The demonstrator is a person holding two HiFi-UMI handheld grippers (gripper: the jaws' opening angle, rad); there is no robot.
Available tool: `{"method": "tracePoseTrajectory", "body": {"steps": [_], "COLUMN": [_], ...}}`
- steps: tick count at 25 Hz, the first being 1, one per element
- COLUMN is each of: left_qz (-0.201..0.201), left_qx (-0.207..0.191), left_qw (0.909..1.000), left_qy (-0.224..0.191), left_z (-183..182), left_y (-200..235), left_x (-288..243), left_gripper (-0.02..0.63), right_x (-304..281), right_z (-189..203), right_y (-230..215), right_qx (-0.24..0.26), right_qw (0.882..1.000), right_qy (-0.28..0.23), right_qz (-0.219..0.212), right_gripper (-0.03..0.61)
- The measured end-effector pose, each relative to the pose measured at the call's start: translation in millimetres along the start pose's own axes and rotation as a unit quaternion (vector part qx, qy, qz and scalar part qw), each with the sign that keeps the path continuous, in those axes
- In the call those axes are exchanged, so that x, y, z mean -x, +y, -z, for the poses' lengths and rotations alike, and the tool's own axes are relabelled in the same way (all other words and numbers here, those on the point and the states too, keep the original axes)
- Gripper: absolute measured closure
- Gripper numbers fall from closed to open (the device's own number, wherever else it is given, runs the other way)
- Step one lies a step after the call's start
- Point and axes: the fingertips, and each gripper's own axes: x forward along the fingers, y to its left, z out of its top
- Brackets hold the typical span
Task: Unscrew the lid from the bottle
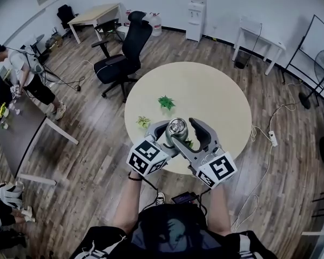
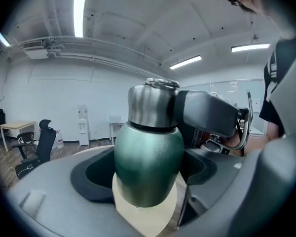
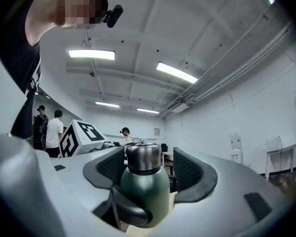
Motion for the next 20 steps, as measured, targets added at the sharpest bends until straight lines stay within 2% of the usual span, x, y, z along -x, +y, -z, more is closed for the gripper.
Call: {"method": "tracePoseTrajectory", "body": {"steps": [3, 5, 9, 13, 18, 20], "left_qz": [0.009, 0.013, 0.032, 0.086, 0.179, 0.181], "left_qx": [-0.008, -0.008, -0.012, -0.030, -0.060, -0.058], "left_qw": [0.9999, 0.9999, 0.9994, 0.9956, 0.9812, 0.9808], "left_qy": [0.004, 0.004, -0.002, -0.019, -0.038, -0.045], "left_z": [-0.3, 0.5, -0.3, -5.4, -10.5, -10.5], "left_y": [-10.5, -13.5, -17.0, -27.0, -41.4, -38.7], "left_x": [-6.6, -8.4, -3.3, 6.4, 23.9, 25.5], "left_gripper": [0.232, 0.232, 0.232, 0.232, 0.232, 0.232], "right_x": [-1.0, -0.8, -0.1, 2.5, 5.9, 3.3], "right_z": [-0.7, -0.6, -2.9, -11.1, -20.9, -20.5], "right_y": [0.5, 1.4, 7.7, 20.9, 40.6, 39.6], "right_qx": [0.005, 0.012, 0.011, 0.019, 0.007, -0.005], "right_qw": [1.000, 1.000, 1.000, 0.994, 0.967, 0.965], "right_qy": [0.002, 0.005, 0.004, 0.003, 0.018, 0.024], "right_qz": [-0.004, -0.004, -0.026, -0.107, -0.253, -0.260], "right_gripper": [0.278, 0.321, 0.322, 0.322, 0.321, 0.321]}}
